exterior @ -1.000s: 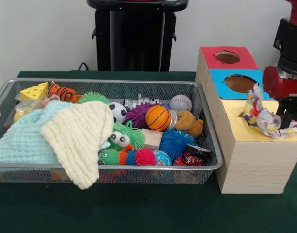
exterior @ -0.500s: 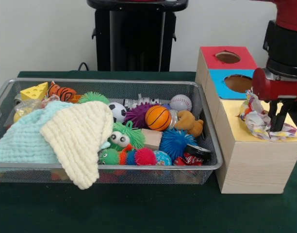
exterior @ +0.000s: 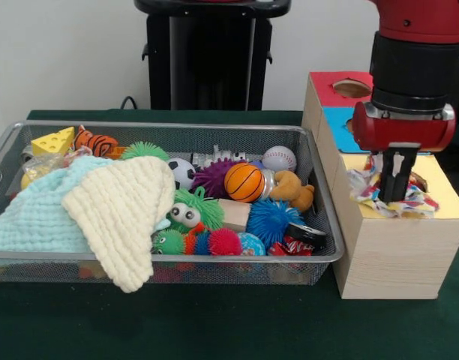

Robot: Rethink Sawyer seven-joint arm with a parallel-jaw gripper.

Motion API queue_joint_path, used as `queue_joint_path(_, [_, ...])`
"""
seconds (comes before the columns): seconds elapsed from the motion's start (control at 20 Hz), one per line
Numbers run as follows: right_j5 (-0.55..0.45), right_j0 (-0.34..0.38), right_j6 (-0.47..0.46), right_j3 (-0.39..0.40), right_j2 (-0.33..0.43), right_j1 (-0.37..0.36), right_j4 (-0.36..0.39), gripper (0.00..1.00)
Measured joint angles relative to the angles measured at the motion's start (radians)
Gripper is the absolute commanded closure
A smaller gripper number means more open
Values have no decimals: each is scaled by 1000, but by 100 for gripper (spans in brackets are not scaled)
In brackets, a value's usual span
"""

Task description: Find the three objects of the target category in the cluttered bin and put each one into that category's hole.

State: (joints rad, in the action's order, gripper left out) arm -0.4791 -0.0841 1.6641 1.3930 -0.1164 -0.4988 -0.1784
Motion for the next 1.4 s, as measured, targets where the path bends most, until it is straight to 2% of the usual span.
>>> queue_joint_path(0.8, [27, -48, 0, 122, -7, -49, 0, 100])
queue_joint_path(1.15, [41, -74, 0, 123, -28, -46, 0, 100])
queue_joint_path(1.4, [86, -75, 0, 123, -27, -23, 0, 100])
